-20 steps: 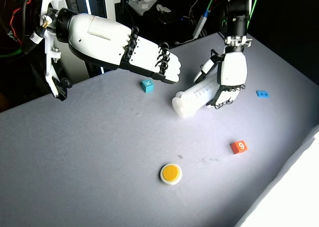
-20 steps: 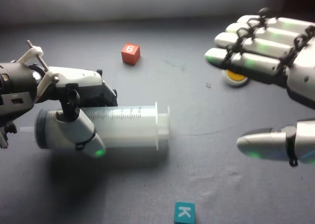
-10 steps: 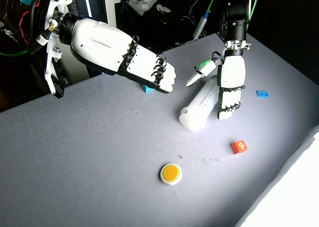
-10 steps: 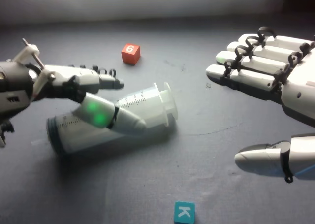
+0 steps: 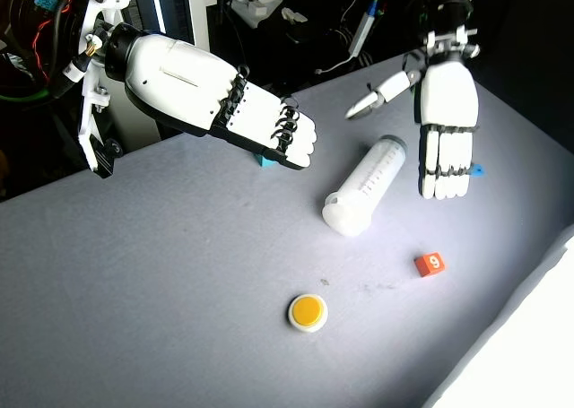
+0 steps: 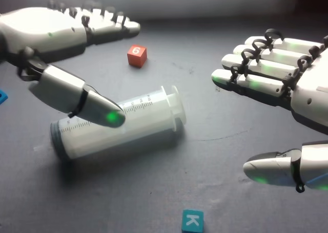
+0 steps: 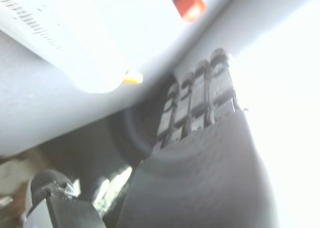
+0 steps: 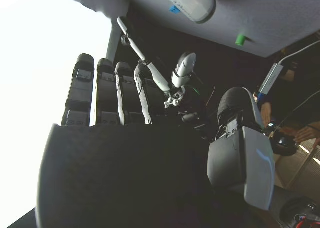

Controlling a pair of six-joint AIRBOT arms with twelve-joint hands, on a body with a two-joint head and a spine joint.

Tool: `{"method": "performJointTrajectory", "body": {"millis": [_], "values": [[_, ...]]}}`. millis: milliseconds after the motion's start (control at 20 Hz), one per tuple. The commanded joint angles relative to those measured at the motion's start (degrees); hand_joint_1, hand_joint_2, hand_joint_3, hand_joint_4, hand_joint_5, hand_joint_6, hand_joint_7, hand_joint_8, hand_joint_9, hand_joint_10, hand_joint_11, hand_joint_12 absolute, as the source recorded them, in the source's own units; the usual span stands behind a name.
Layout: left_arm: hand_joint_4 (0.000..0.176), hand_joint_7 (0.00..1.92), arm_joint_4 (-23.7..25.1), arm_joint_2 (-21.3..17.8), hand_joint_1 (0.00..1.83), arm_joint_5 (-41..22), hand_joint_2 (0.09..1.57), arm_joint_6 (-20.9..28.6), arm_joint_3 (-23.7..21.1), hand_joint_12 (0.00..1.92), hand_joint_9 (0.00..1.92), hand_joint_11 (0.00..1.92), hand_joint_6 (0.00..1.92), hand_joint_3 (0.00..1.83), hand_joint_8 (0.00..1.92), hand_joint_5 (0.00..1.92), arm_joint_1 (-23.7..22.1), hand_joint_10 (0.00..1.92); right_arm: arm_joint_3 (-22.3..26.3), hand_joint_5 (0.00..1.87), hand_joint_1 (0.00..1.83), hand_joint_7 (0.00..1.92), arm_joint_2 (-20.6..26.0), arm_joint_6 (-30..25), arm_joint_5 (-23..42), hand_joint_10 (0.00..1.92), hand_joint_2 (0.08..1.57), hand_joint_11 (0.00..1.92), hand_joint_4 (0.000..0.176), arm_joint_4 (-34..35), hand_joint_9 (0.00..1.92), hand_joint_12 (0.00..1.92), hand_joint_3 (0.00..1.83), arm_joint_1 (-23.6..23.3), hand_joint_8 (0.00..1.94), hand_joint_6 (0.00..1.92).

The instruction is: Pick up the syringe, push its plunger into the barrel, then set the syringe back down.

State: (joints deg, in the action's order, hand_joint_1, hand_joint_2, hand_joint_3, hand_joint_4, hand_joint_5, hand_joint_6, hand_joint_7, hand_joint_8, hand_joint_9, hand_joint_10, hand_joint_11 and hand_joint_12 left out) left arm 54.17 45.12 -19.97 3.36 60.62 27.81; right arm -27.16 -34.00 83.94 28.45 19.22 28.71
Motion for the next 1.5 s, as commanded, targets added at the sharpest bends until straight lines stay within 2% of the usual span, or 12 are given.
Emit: {"method": "performJointTrajectory", "body": {"millis": [0,50,100,150,250,350,400,450,700,800,850,1450], "values": [[0.0,0.0,-0.2,-0.8,0.23,-7.8,0.75,0.0,-0.1,0.0,0.0,0.01,0.0,0.02,0.0,0.0,-0.9,0.0,0.3,0.04,0.0,0.0,0.1,0.0,6.4,0.0,1.13,0.0,0.0,-1.1,0.0,0.0,0.01,-0.9,0.0,0.01],[0.0,0.27,0.7,-1.6,0.05,-10.8,0.87,-0.5,0.1,0.65,0.29,0.0,0.03,0.01,0.07,0.2,-1.1,0.01,0.3,0.2,0.0,0.2,0.1,0.0,6.4,0.03,1.14,0.09,0.0,-1.3,0.16,0.07,0.0,-0.9,0.01,0.02],[0.0,0.66,2.0,-2.4,0.13,-14.7,1.03,-0.7,0.4,1.63,0.61,0.31,1.19,0.0,1.31,0.54,-1.3,1.25,0.3,0.62,0.0,0.67,0.1,0.0,6.5,0.73,1.15,0.03,0.0,-1.5,0.45,1.49,0.0,-0.9,0.34,0.23],[0.0,0.81,3.0,-3.2,0.15,-17.3,1.03,-0.8,0.7,1.86,0.72,0.51,1.74,0.0,1.79,0.7,-1.4,1.79,0.4,0.6,0.0,0.67,0.1,0.0,6.6,1.5,1.16,0.27,0.0,-1.6,0.52,1.83,0.0,-0.9,1.23,1.07],[0.0,1.49,4.8,-4.4,0.09,-21.3,1.05,-0.8,1.2,1.92,1.45,1.26,1.91,0.0,1.92,1.43,-1.8,1.92,0.4,1.18,0.0,1.32,0.1,0.1,6.7,1.9,1.07,1.24,0.0,-1.6,1.29,1.92,0.0,-0.9,1.91,1.88],[0.0,1.58,6.8,-5.5,0.03,-24.2,1.07,-0.8,1.5,1.92,1.6,1.55,1.92,0.0,1.92,1.53,-3.6,1.92,0.4,1.31,0.0,1.41,0.1,0.1,6.8,1.92,1.03,1.55,0.004,-1.6,1.46,1.92,0.0,-0.9,1.94,1.91],[0.162,1.5,6.9,-6.0,0.0,-25.5,1.07,-0.8,1.6,1.92,1.54,1.49,1.92,0.0,1.92,1.41,-4.3,1.92,0.4,1.44,0.0,1.54,0.0,0.2,6.8,1.92,0.99,1.75,0.125,-1.6,1.61,1.92,0.0,-0.9,1.94,1.92],[0.173,1.49,7.1,-6.4,0.0,-26.6,1.06,-0.8,1.7,1.92,1.54,1.49,1.92,0.0,1.92,1.39,-4.8,1.92,0.4,1.48,0.0,1.57,0.0,0.2,6.8,1.92,0.96,1.76,0.152,-1.6,1.63,1.92,0.0,-0.9,1.94,1.92],[0.176,1.53,11.6,-6.9,0.05,-34.1,1.29,-1.4,3.3,1.92,1.59,1.54,1.92,0.04,1.92,1.42,-5.9,1.92,0.5,1.66,0.28,1.76,0.0,0.2,6.8,1.92,1.27,1.9,0.135,-1.8,1.81,1.92,0.06,-0.9,1.94,1.92],[0.176,1.58,12.7,-7.0,0.44,-36.0,1.43,-1.8,3.8,1.92,1.65,1.62,1.92,0.05,1.92,1.43,-5.9,1.92,0.5,1.65,0.6,1.79,0.0,0.2,6.8,1.92,1.41,1.92,0.117,-2.0,1.83,1.92,0.05,-0.9,1.94,1.92],[0.176,1.66,13.0,-7.0,1.21,-36.8,1.36,-1.8,4.2,1.92,1.72,1.75,1.92,0.04,1.92,1.51,-5.9,1.92,0.5,1.52,1.03,1.72,-0.1,0.2,6.9,1.92,1.48,1.92,0.174,-2.2,1.83,1.92,0.02,-0.9,1.94,1.92],[0.176,1.61,13.6,-6.4,1.13,-48.6,1.34,-7.9,5.4,1.92,1.64,1.65,1.92,0.1,1.92,1.56,-4.4,1.92,0.5,1.54,0.8,1.68,-0.4,0.2,7.3,1.92,1.54,1.92,0.176,-3.2,1.77,1.92,0.02,-1.2,1.94,1.92]]}}
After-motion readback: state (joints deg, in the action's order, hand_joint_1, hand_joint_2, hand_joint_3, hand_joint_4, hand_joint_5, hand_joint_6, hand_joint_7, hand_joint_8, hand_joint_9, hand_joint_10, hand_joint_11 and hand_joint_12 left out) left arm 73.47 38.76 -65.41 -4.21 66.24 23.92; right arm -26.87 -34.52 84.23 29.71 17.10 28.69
